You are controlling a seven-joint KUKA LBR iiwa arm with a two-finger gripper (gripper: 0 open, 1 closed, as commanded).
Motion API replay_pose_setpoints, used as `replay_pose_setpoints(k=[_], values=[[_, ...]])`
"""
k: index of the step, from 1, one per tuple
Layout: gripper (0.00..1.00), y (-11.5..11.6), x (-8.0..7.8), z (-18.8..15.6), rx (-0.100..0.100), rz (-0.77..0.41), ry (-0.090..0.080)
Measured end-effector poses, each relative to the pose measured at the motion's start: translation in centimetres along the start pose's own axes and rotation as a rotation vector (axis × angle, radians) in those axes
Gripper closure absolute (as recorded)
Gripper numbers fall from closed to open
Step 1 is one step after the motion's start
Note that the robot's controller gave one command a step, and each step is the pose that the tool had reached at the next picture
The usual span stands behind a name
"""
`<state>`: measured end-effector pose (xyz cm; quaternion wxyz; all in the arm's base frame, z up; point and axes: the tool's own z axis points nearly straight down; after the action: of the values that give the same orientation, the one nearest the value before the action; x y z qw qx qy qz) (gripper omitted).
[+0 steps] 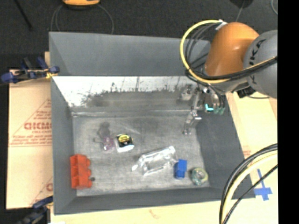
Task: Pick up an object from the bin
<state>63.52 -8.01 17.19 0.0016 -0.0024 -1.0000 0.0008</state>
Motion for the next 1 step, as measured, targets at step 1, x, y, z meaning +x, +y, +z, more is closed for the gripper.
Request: replay_pose_setpoints(k=[1], values=[[0.0, 3.51, 9.0, 4.08, -0.002, -0.217, 0.0]])
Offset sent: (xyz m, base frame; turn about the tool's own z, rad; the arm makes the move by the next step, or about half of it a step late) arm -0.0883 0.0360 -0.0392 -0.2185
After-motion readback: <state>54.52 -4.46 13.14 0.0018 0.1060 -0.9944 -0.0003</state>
